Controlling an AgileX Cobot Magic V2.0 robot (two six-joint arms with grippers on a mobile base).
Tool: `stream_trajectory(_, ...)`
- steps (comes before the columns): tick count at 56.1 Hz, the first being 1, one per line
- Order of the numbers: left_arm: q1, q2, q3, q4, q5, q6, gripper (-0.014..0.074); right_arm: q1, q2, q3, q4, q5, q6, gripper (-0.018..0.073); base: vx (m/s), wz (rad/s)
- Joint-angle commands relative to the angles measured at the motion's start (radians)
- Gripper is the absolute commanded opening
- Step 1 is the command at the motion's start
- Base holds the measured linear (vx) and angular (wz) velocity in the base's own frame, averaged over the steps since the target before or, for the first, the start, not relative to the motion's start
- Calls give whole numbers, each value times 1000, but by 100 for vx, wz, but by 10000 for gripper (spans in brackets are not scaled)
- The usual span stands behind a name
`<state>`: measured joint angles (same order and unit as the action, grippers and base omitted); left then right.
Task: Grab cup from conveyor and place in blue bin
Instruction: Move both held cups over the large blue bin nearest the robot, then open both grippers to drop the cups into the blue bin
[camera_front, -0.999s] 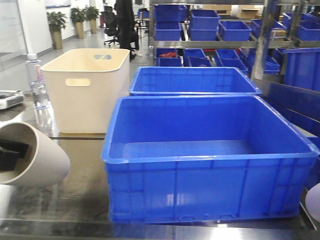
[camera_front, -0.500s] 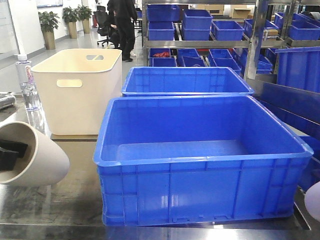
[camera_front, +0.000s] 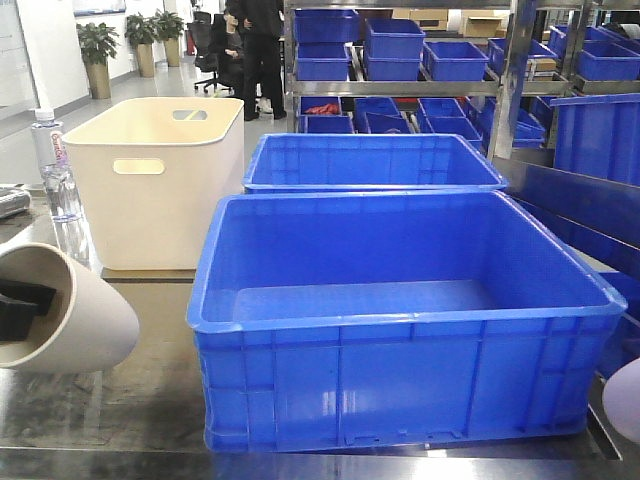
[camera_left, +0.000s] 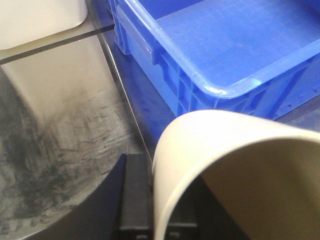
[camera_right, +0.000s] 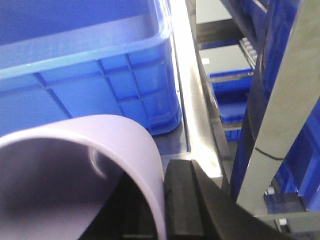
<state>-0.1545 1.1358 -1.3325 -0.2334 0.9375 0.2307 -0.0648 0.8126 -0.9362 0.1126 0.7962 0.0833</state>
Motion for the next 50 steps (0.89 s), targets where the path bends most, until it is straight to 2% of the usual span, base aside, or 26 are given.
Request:
stream_trajectory(1,-7,-3,-31,-22,-73,-4,0,0,20,-30,3,-76,-3,-9,0,0)
stream_trajectory(13,-7,29,-31,-55,-41,-4,0,0,56,-30,46,-53,-17,-9,0,0)
stream_trajectory(18,-7,44,-34,-114,-60,2,0,0,57,-47,122,-69,-123,-9,0,0)
stream_trajectory(23,-7,52,-35,-238,-108,63,0,16,67,-102,212,-72,-273,-9,0,0)
stream_trajectory(28,-7,58,-36,-404,-158,220,0,63,108,-199,297,-72,-383,-9,0,0)
stream_trajectory(33,-7,85,-43,-579,-216,345,0,131,202,-342,317,-73,-407,-9,0,0)
stream_trajectory(38,-17,161,-104,-703,-250,426,0,190,312,-483,292,-73,-403,-9,0,0)
stream_trajectory(41,-34,217,-171,-724,-264,437,0,215,395,-554,279,-71,-400,-9,0,0)
stream_trajectory(50,-83,438,-396,-709,-278,444,9,252,612,-736,264,-75,-403,-7,0,0)
